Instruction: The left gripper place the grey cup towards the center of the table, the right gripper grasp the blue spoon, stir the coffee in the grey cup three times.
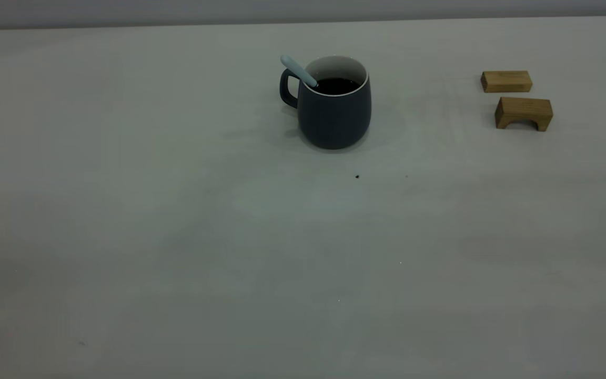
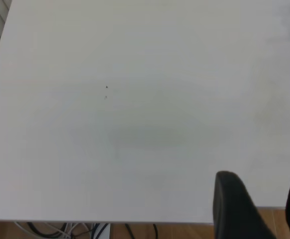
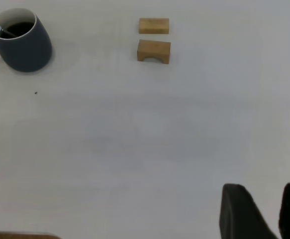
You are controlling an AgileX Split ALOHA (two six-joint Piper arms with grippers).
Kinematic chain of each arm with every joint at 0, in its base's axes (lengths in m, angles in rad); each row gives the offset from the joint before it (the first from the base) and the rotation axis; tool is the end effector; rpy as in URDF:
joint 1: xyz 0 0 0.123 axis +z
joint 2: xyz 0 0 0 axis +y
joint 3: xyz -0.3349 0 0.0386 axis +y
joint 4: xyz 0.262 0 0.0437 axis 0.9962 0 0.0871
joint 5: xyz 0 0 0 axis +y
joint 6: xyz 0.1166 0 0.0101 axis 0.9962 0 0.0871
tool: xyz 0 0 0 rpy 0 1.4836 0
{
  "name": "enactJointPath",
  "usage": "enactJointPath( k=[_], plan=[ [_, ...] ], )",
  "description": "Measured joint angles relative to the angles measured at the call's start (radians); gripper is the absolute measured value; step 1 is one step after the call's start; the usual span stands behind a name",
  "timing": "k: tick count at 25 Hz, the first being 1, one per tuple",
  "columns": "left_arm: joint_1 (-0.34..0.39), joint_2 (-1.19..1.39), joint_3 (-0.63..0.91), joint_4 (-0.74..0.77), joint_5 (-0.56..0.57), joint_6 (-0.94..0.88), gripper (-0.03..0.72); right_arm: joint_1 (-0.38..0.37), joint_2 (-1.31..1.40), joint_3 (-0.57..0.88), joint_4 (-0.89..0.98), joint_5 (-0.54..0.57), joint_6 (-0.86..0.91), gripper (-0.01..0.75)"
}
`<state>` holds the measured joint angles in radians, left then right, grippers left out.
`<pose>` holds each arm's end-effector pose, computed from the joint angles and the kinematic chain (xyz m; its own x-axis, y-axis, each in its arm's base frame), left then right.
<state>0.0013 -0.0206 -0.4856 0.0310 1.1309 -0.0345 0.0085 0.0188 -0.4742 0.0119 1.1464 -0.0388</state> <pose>-0.0272 0.0032 0.2600 -0.5112 -0.0220 -0.8592 -0.0363 0.9993 -0.0039 -0.0218 0.0011 0.2558 -0.5668 -0.0387 -0.8229 -0.0367 0.9991 -0.0217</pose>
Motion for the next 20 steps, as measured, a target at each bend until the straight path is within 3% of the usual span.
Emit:
enactJointPath(
  k=[20],
  plan=[
    [0.000, 0.000, 0.000, 0.000, 0.000, 0.000, 0.333, 0.000, 0.000, 0.005, -0.002, -0.011, 0.002, 0.238]
  ],
)
